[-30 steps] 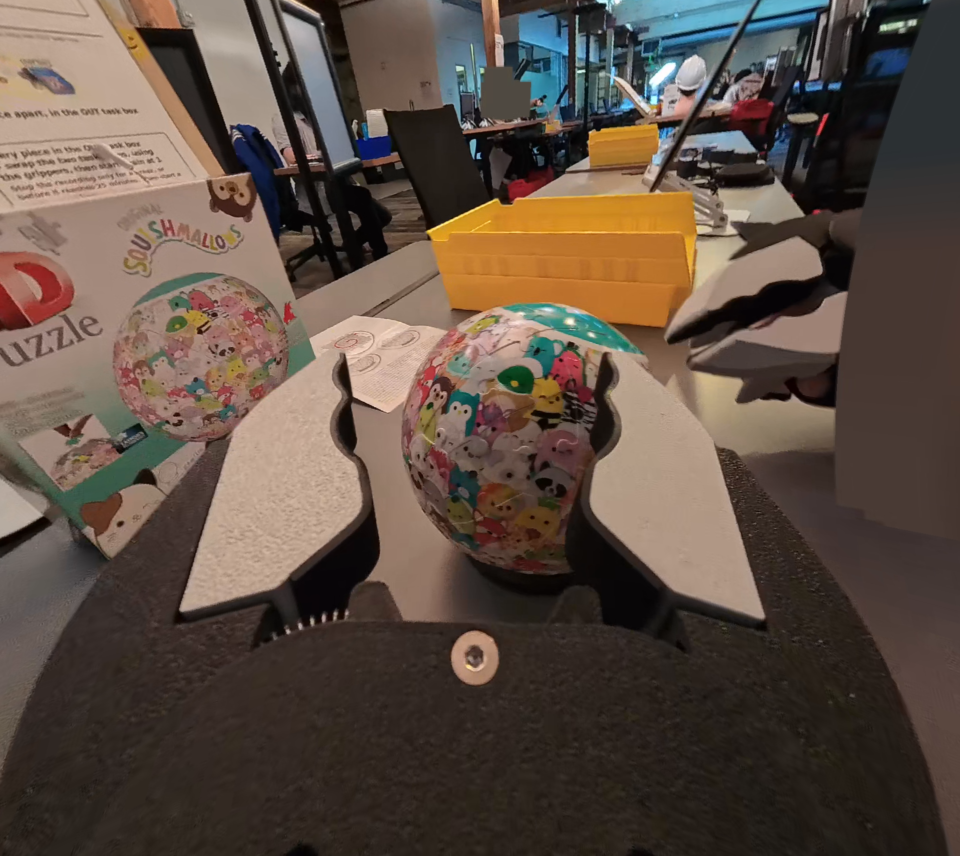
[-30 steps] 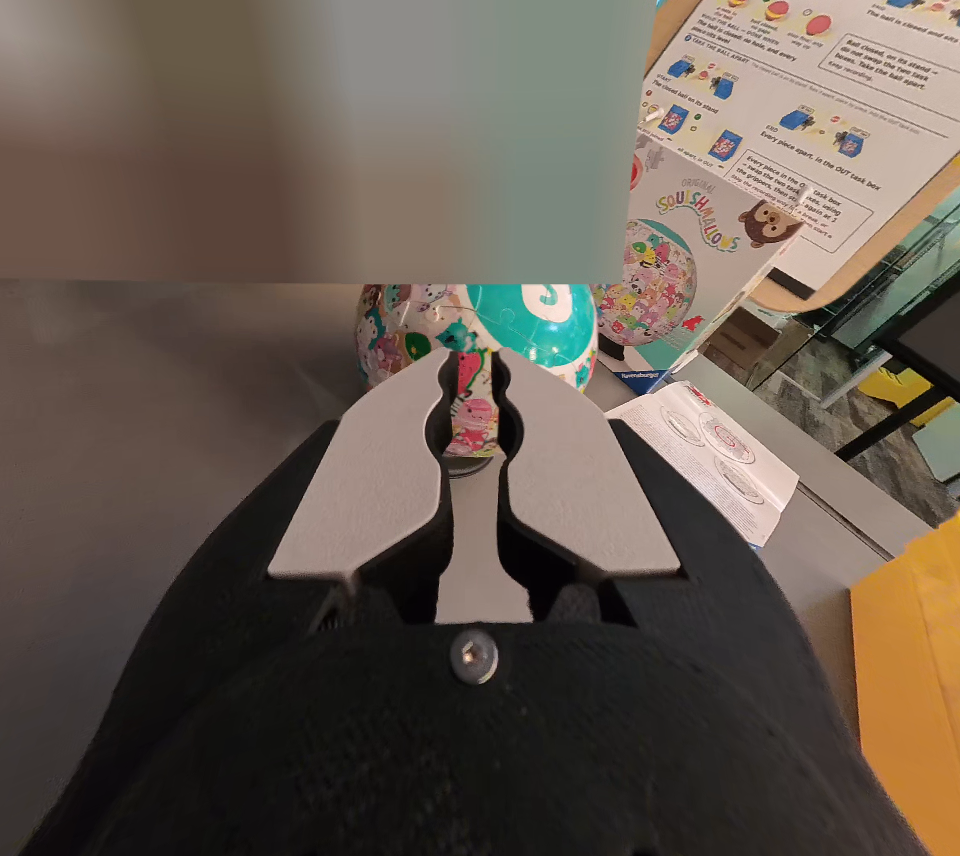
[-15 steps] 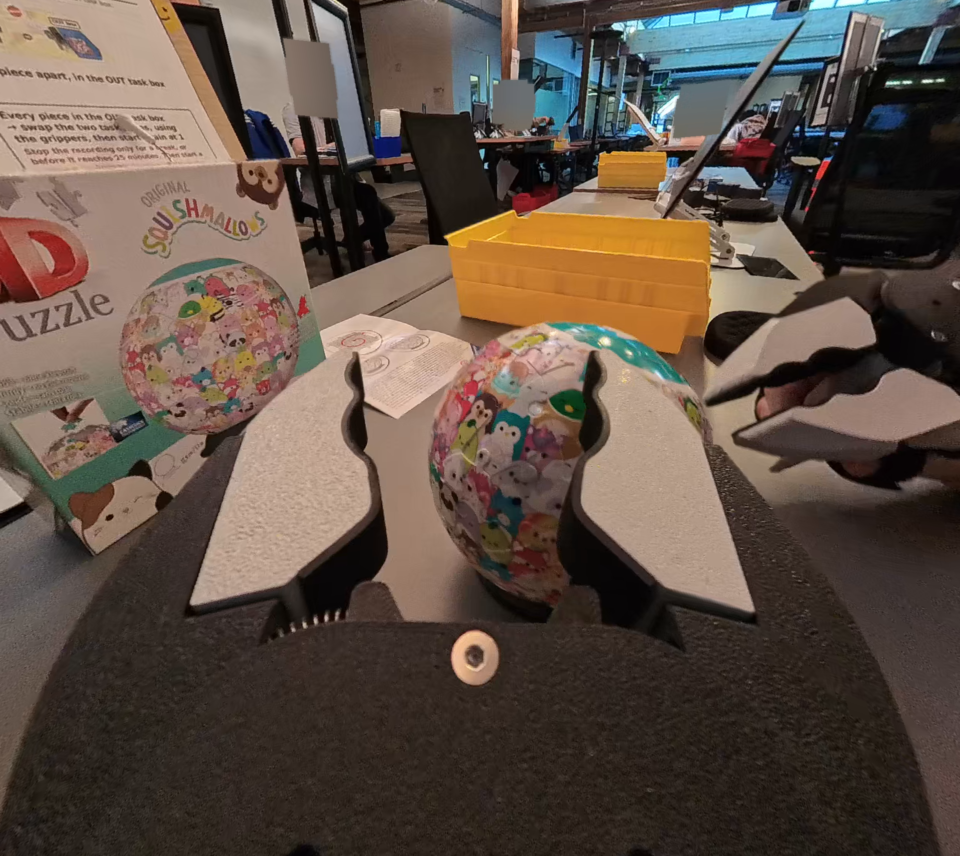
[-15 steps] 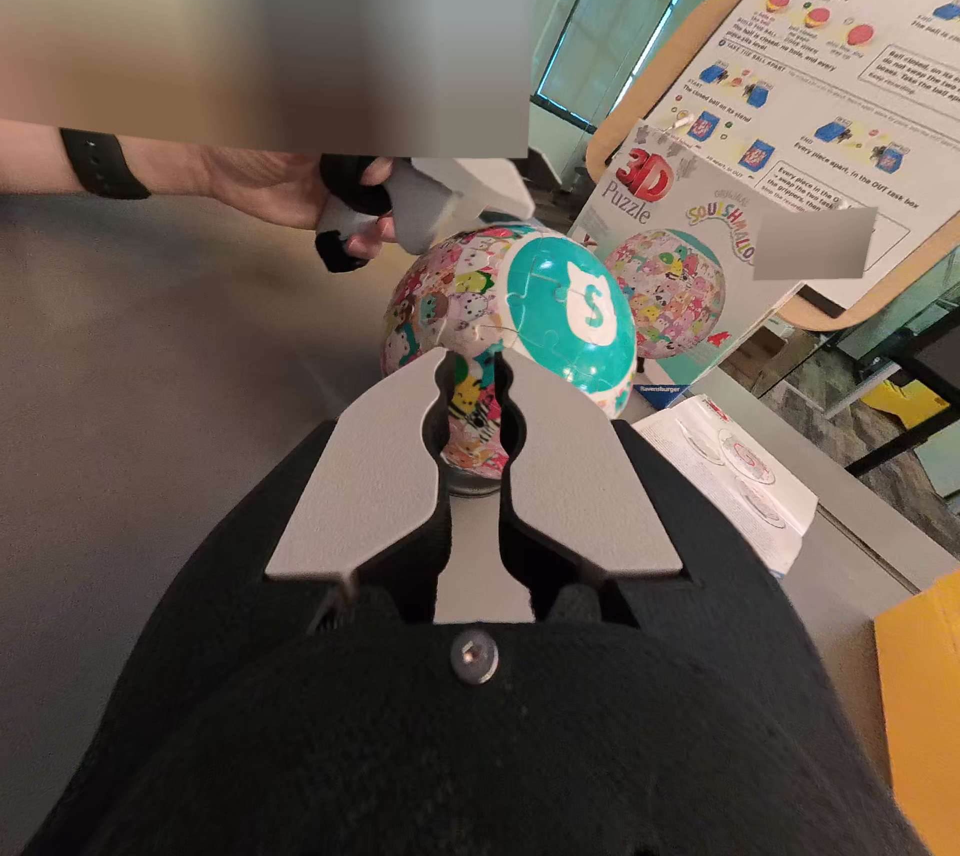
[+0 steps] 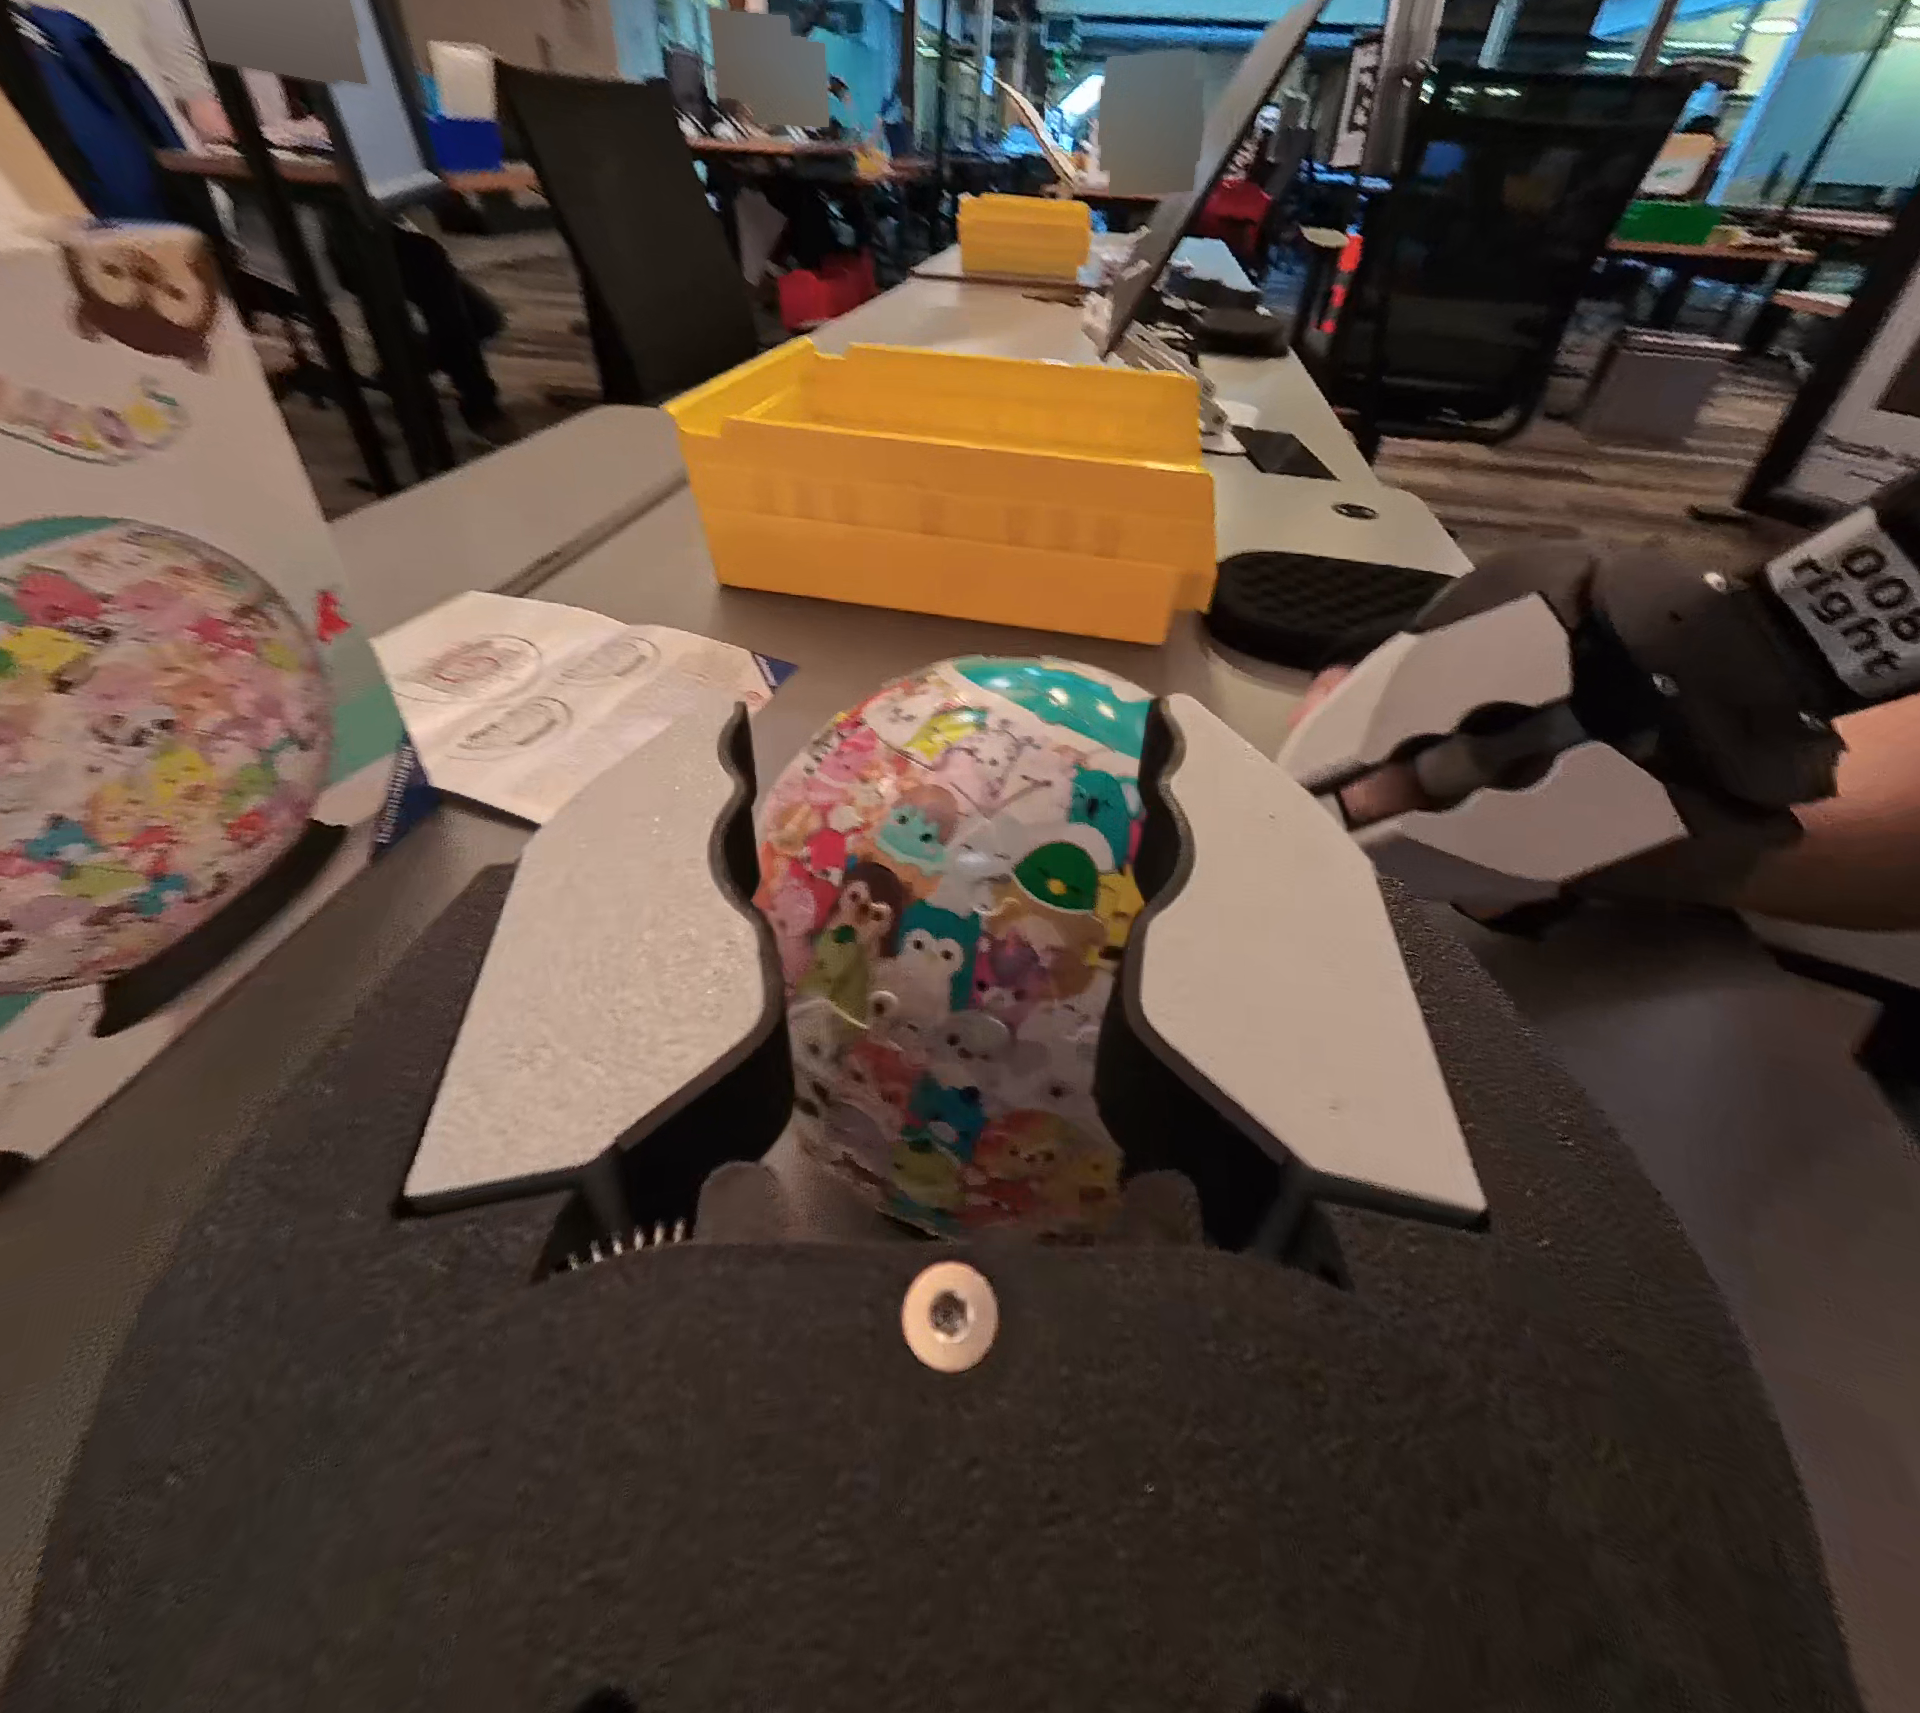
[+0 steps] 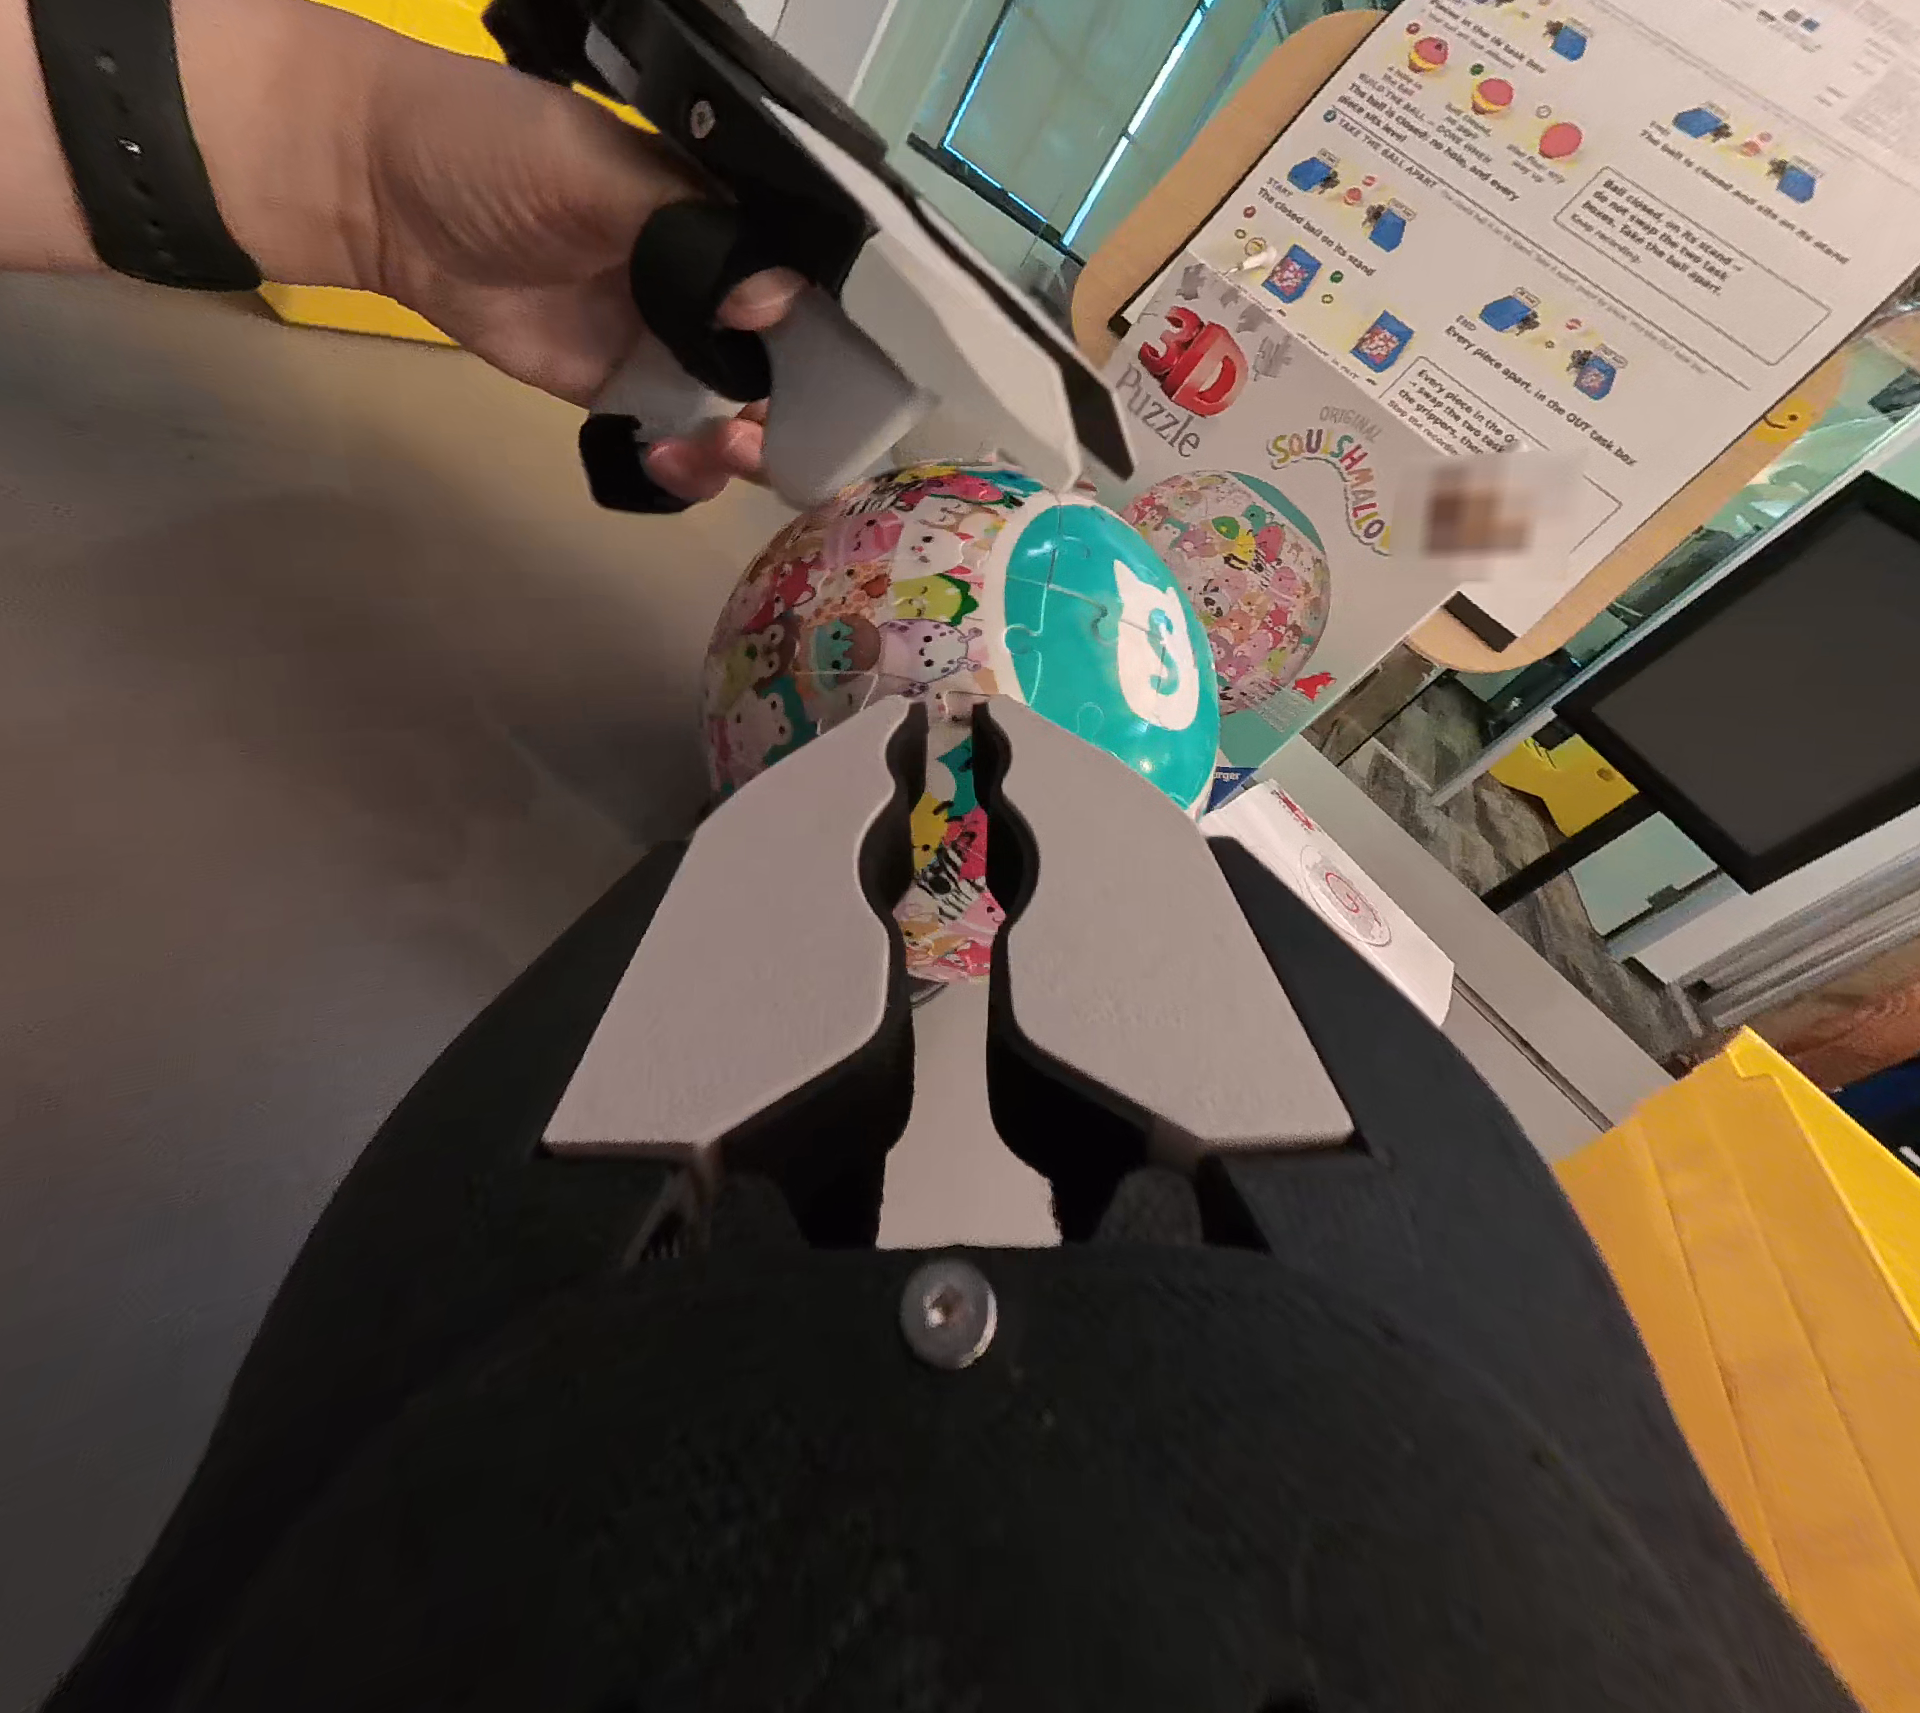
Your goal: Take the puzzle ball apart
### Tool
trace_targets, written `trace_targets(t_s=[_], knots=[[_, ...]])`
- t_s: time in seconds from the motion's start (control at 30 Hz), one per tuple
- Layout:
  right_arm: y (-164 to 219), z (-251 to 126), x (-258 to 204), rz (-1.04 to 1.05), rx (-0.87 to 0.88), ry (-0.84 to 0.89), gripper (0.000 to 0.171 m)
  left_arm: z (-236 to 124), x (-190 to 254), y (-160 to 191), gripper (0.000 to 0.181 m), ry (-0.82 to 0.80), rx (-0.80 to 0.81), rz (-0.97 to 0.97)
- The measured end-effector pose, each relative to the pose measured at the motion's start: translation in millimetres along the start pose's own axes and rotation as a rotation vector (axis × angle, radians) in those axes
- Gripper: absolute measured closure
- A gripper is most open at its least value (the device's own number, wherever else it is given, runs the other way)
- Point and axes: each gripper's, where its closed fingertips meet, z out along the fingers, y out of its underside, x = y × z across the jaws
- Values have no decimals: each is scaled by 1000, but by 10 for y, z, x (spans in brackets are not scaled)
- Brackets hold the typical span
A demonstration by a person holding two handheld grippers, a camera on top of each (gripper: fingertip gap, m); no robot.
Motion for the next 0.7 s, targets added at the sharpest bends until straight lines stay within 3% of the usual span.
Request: trace_targets(t_s=[0.3,0.7], knots=[[28,11,46,-66,-26,50,166,65,135,114,102,87,-36,-58],[16,-8,1,-49,-4,20,163,28,130,134,109,66,-24,-23]])
